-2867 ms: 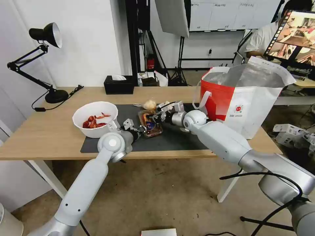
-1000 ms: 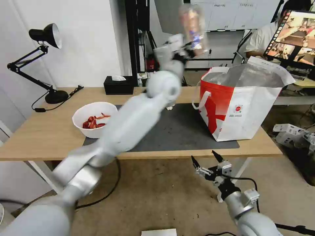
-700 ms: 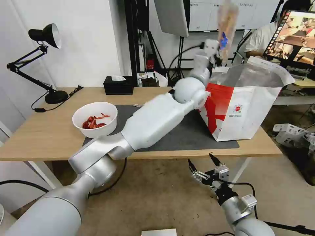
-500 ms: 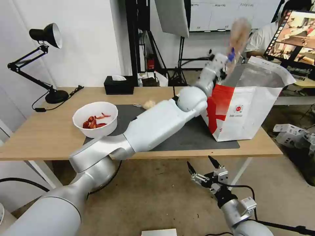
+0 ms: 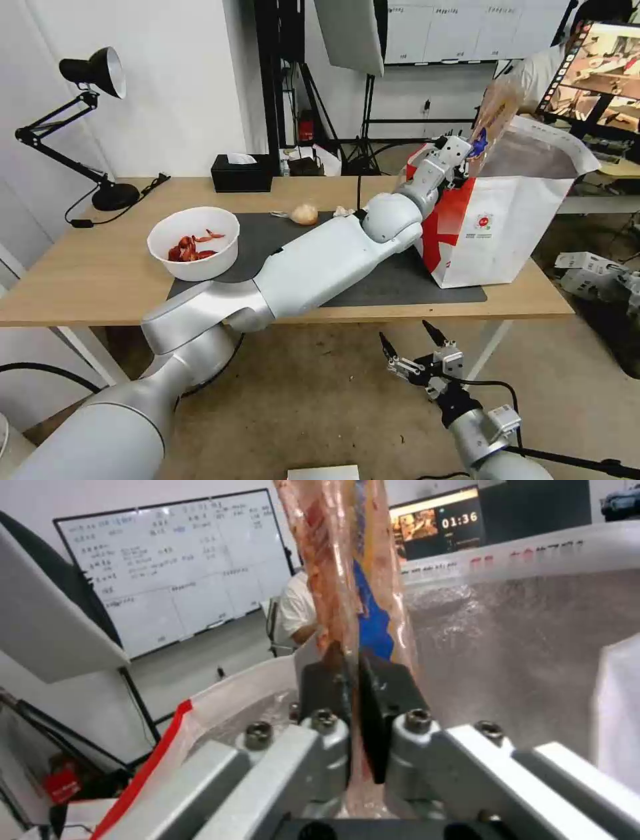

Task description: Pick up the trash from the table and place it into the takeout bag.

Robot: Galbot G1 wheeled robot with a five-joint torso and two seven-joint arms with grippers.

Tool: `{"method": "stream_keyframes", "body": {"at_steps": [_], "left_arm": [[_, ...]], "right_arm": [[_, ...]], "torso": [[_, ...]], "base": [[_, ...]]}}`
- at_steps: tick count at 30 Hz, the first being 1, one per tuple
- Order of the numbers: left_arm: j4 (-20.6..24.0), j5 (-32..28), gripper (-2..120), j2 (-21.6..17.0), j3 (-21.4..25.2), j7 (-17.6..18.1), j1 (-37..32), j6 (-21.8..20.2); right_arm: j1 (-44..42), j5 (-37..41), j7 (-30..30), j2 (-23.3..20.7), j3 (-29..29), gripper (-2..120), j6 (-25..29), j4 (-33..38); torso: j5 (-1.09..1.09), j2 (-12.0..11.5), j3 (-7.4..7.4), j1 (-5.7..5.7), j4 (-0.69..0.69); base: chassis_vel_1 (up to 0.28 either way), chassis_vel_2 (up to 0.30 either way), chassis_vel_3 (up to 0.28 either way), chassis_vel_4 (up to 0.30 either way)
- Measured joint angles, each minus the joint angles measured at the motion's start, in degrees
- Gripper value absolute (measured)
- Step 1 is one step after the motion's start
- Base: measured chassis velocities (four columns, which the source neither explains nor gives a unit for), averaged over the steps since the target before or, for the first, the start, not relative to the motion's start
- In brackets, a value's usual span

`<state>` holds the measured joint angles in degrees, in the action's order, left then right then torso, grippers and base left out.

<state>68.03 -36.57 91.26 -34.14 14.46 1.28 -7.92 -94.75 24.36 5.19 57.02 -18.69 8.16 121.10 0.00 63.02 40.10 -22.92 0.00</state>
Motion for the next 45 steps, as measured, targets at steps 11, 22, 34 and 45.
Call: {"method": "stream_keyframes", "body": {"at_steps": [11, 22, 34, 45], "left_arm": [[5.99, -4.05, 67, -1.82, 0.69, 2.66, 0.30, -0.09], [31.71, -3.58, 100, -24.32, 12.48, 5.81, -19.22, -0.08], [48.06, 4.94, 100, -38.53, 33.83, 1.75, -52.12, 0.87], [54.32, 12.99, 100, -37.06, 57.07, -5.24, -84.14, 7.40]], "right_arm": [[-0.49, 0.17, -0.04, 0.98, -0.74, 100, -0.18, 0.10], [-0.04, -0.74, 0.68, 1.30, -1.99, 100, 3.07, 1.40], [0.28, -1.37, 1.71, -0.34, -3.40, 100, 4.98, 2.50], [-1.18, -1.01, 1.82, -1.17, -5.68, 100, 5.40, 3.09]], "torso": [[0.00, 0.00, 0.00, 0.00, 0.00], [-0.03, 0.01, 0.00, 0.00, -0.01], [-0.02, 0.01, -0.01, 0.00, 0.00], [-0.02, 0.00, -0.01, 0.02, 0.02]], "base": [[0.000, 0.000, 0.000, 0.000], [0.000, 0.000, 0.000, 0.000], [0.000, 0.000, 0.000, 0.000], [0.000, 0.000, 0.000, 0.000]]}}
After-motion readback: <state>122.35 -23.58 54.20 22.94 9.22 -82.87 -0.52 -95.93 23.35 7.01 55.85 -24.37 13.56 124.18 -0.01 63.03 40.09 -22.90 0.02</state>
